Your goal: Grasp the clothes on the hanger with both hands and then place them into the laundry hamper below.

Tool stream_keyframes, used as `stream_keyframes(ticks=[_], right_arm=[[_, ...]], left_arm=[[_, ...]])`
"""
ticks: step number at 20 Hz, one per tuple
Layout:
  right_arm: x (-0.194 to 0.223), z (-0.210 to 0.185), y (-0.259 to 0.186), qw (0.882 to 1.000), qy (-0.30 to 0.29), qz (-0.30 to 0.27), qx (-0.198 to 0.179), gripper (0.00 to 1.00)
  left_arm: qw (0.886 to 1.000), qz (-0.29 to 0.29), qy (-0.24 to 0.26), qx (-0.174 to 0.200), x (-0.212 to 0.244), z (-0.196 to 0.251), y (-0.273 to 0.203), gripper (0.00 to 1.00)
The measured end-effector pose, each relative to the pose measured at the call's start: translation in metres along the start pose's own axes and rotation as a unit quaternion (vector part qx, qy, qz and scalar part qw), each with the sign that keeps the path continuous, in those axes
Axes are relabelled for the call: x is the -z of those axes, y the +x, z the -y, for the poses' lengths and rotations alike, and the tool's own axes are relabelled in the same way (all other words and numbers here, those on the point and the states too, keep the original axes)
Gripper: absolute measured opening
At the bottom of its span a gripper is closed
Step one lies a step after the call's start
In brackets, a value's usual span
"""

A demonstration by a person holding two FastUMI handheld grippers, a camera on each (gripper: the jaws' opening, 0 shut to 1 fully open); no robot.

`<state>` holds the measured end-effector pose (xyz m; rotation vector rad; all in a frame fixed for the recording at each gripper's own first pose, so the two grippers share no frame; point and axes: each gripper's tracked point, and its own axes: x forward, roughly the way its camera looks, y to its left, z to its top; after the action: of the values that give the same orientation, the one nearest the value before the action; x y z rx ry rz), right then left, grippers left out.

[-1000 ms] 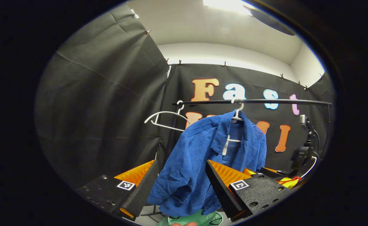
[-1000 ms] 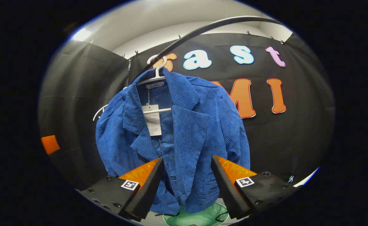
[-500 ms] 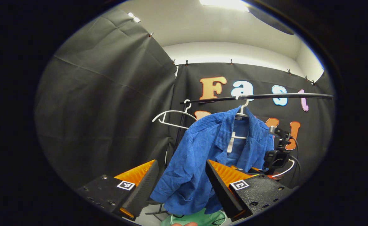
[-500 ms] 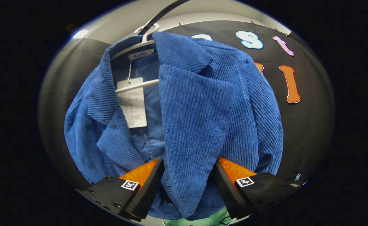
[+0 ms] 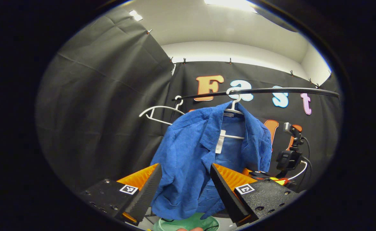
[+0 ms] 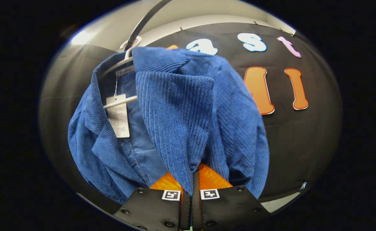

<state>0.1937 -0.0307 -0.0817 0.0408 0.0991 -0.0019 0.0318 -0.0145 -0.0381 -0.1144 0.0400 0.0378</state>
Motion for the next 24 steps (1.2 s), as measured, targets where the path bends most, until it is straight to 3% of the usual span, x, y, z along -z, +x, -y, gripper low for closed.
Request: stream_keyframes(ticks=[2,3,6,11,12,18,21,24], right_arm=[[-0.025,0.01,-0.025,0.999,-0.019,0.025,0.002,0.15],[-0.036,0.013,-0.036,0.999,-0.027,0.035,0.001,0.09],[-0.063,0.019,-0.065,0.998,-0.034,0.052,-0.007,0.09],[-0.1,0.01,-0.094,0.995,-0.054,0.081,-0.029,0.09],[-0.103,0.007,-0.102,0.994,-0.058,0.085,-0.035,0.09],[-0.121,-0.003,-0.122,0.991,-0.046,0.106,-0.061,0.09],[-0.123,0.001,-0.126,0.99,-0.047,0.112,-0.067,0.09],[-0.124,0.003,-0.129,0.989,-0.046,0.118,-0.071,0.09]], left_arm=[[1.0,-0.012,-0.017,0.02,0.015,0.016,0.016,0.93],[0.999,-0.019,-0.024,0.031,0.022,0.025,0.024,0.93],[0.998,-0.033,-0.025,0.053,0.044,0.048,0.053,0.95],[0.999,-0.036,-0.018,0.023,0.079,0.064,0.113,0.92],[0.999,-0.034,-0.014,0.01,0.086,0.064,0.125,0.96],[0.991,0.038,0.038,-0.125,0.081,0.019,0.168,0.92],[0.988,0.039,0.068,-0.13,0.076,-0.001,0.178,0.87],[0.983,0.036,0.101,-0.147,0.06,-0.031,0.16,0.31]])
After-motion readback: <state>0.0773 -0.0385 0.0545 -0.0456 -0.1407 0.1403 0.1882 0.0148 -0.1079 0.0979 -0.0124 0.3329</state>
